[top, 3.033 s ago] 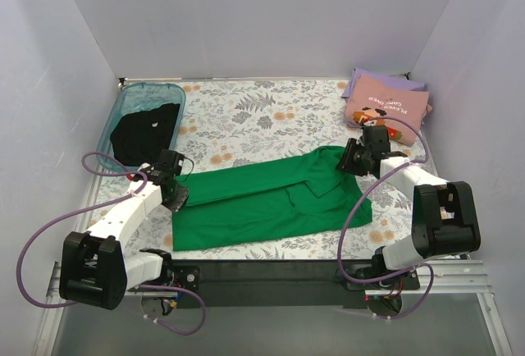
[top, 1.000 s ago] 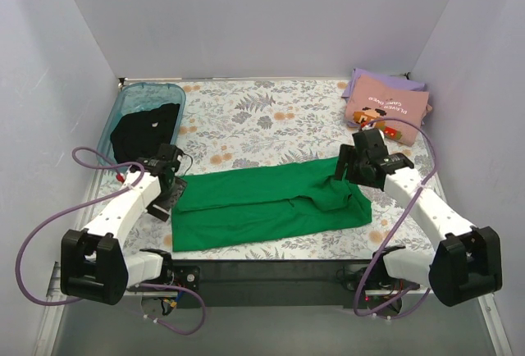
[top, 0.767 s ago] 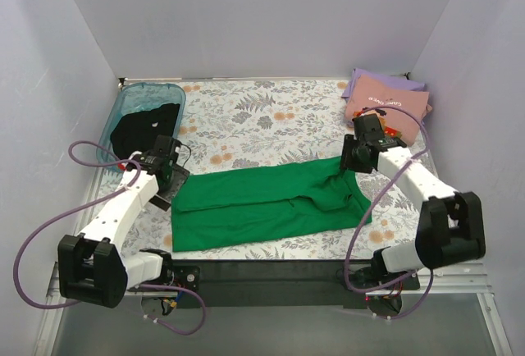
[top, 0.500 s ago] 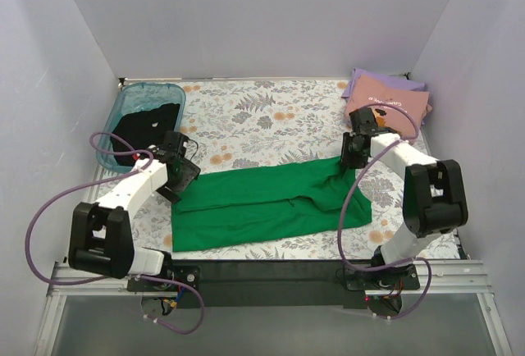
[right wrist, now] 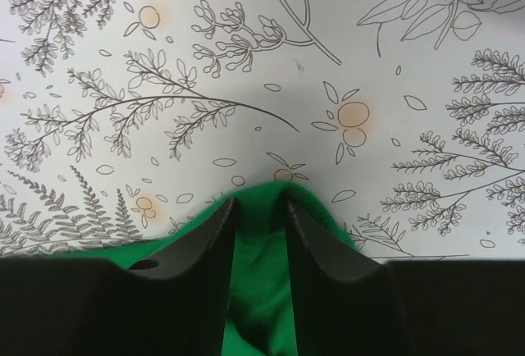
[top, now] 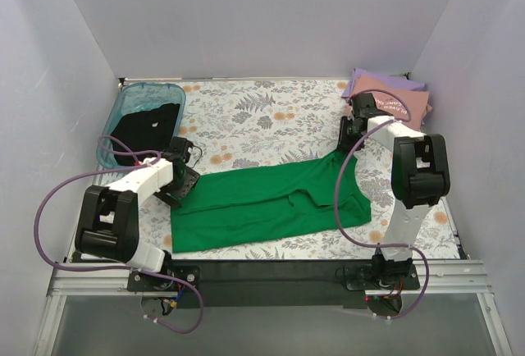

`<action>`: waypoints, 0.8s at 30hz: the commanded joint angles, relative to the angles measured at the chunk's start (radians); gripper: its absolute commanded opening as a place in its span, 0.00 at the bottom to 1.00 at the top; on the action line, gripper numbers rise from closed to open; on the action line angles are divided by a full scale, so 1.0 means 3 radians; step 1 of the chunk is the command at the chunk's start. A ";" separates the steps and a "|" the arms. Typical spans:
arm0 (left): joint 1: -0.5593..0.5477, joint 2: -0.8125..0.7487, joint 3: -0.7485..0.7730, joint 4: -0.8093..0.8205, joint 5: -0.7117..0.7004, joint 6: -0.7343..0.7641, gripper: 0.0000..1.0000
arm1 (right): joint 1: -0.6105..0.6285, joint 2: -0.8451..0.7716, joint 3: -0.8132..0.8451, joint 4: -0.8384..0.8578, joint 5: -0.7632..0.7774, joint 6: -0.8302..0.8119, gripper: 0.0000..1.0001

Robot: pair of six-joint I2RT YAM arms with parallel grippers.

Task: Fold and stack the t-shirts
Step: Fold the tshirt

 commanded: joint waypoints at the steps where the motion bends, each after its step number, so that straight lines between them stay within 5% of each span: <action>1: 0.0021 0.0045 -0.0136 -0.0228 -0.0260 -0.0147 0.75 | -0.0009 -0.0378 0.0016 0.0043 -0.0142 -0.0119 0.39; 7: 0.0042 -0.0006 -0.0029 -0.0621 -0.0414 -0.0397 0.75 | -0.0003 -0.1369 -0.0689 0.0002 -0.0356 -0.0084 0.48; 10: 0.0042 -0.0231 0.0002 -0.0851 -0.0460 -0.0551 0.75 | 0.0042 -0.1875 -0.1215 -0.0100 -0.0468 -0.0007 0.61; 12: 0.0042 -0.0450 0.0053 -0.0995 -0.0516 -0.0623 0.74 | 0.0129 -0.2158 -0.1664 -0.0096 -0.0474 0.0080 0.71; 13: 0.0037 -0.0522 0.0068 -0.1117 -0.0542 -0.0658 0.74 | 0.0150 -0.2432 -0.1788 -0.0095 -0.0509 0.0167 0.91; 14: 0.0037 -0.0594 0.0084 -0.1189 -0.0567 -0.0684 0.74 | 0.0175 -0.2562 -0.1926 -0.0101 -0.0555 0.0203 0.98; 18: 0.0016 -0.0855 0.0201 -0.1221 -0.0466 -0.0501 0.74 | 0.0252 -0.3119 -0.2361 -0.0060 -0.0898 0.0295 0.98; 24: -0.0330 -0.0845 -0.0023 -0.0225 0.0490 0.0353 0.79 | 0.0339 -0.3423 -0.2781 0.0155 -0.1047 0.0397 0.98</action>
